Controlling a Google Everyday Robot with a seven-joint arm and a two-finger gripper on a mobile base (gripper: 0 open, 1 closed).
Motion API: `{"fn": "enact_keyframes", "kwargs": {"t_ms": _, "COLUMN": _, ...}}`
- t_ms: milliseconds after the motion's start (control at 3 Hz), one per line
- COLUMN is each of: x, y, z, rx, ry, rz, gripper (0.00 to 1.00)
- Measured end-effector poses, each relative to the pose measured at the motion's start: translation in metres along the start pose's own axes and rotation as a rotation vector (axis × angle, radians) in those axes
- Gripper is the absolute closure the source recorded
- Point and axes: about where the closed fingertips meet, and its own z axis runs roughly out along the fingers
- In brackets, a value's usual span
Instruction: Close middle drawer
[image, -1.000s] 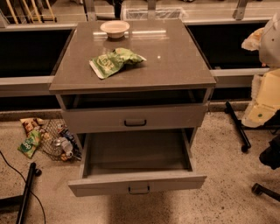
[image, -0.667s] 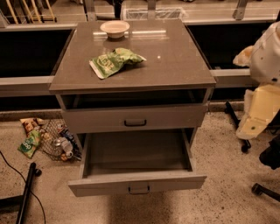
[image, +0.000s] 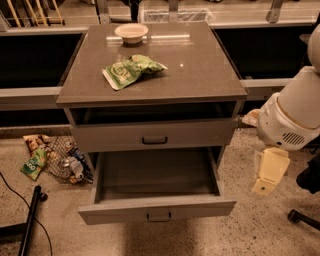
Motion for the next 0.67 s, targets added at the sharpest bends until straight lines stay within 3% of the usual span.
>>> {"fn": "enact_keyframes", "kwargs": {"t_ms": 333, "x": 0.000, "y": 0.000, "z": 0.000, "rx": 0.000, "ry": 0.000, "rz": 0.000, "gripper": 0.00}}
{"fn": "enact_keyframes", "kwargs": {"t_ms": 667, "x": -0.002, "y": 0.002, "z": 0.052, "rx": -0.043, "ry": -0.022, "rz": -0.054, "gripper": 0.00}}
